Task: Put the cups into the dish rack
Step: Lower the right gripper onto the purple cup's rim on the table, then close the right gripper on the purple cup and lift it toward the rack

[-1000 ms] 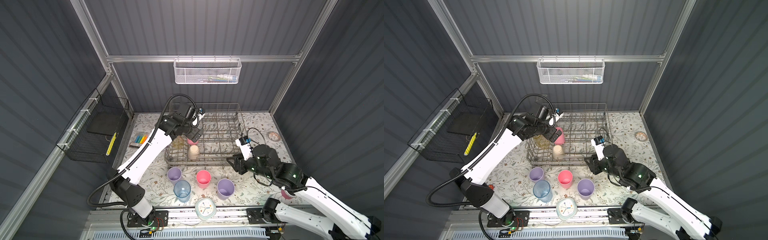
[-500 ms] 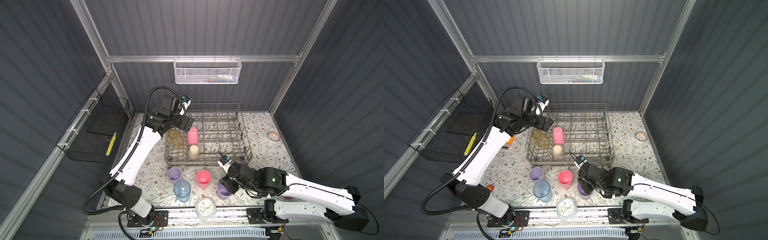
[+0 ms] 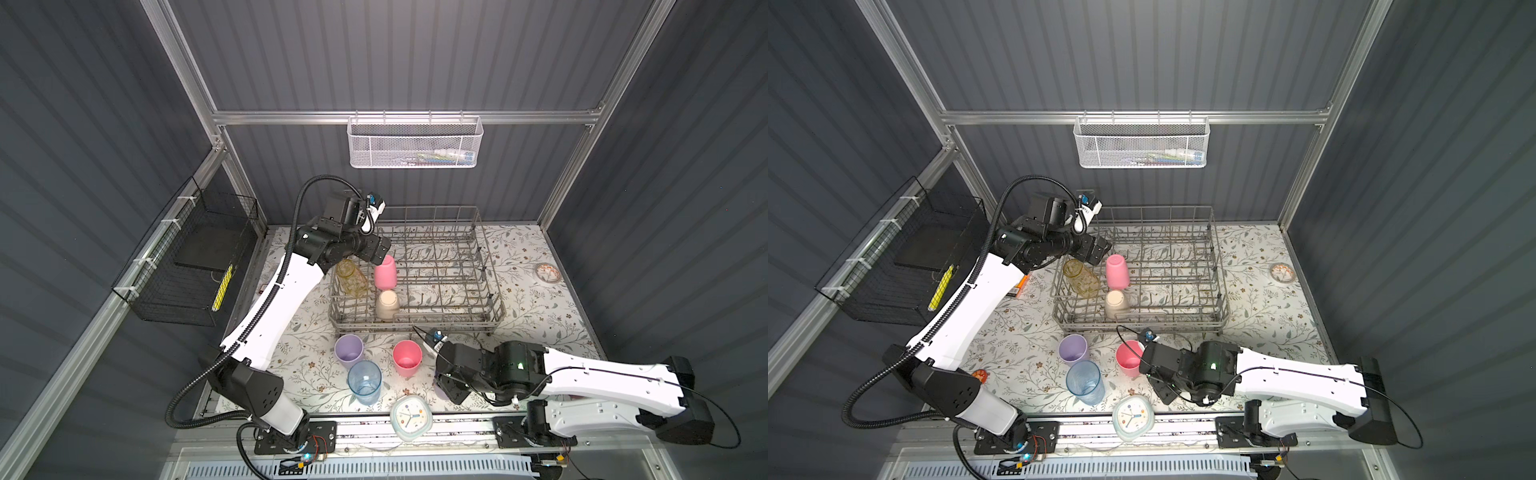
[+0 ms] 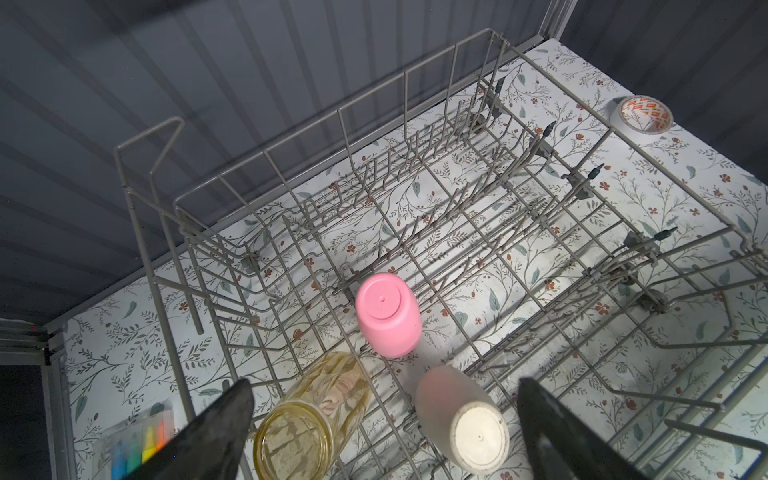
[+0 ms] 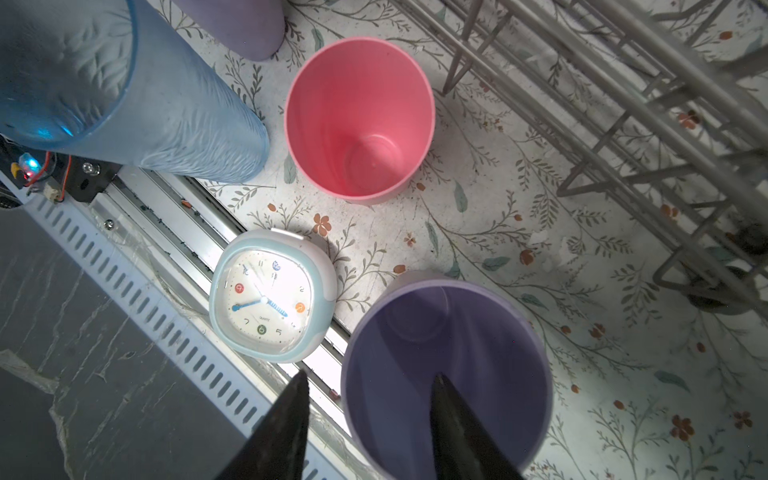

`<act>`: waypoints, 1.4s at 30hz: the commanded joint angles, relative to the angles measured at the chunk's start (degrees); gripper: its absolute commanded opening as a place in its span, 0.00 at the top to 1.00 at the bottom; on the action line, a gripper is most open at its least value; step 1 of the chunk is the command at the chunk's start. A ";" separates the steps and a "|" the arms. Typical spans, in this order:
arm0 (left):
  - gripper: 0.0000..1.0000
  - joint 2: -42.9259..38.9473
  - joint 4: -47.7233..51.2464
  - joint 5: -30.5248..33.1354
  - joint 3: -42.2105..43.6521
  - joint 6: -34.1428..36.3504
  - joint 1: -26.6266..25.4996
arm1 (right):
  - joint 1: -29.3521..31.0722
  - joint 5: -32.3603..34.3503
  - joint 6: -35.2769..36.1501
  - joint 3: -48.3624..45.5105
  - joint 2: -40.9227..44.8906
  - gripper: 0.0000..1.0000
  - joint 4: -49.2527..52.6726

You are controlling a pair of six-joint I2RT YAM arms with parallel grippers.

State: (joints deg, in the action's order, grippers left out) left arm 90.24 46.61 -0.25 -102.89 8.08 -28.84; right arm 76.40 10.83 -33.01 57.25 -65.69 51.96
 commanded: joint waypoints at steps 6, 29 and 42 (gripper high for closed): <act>0.01 -1.81 -0.63 -1.42 1.78 -0.08 -0.19 | 0.46 -2.27 -0.03 0.41 -3.73 0.51 1.46; 0.01 -2.48 -0.31 -2.12 3.25 0.64 -0.17 | 0.50 -2.29 -0.53 -1.94 -6.64 0.63 -0.38; 0.01 -3.40 -0.56 -1.86 4.01 0.88 -0.16 | 0.50 -0.03 -0.50 1.42 -6.98 0.92 6.15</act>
State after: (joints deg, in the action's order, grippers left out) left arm 88.62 46.19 -1.37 -99.24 8.23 -28.84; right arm 76.66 8.80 -33.26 56.21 -72.99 53.28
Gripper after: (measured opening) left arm 0.985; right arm 0.092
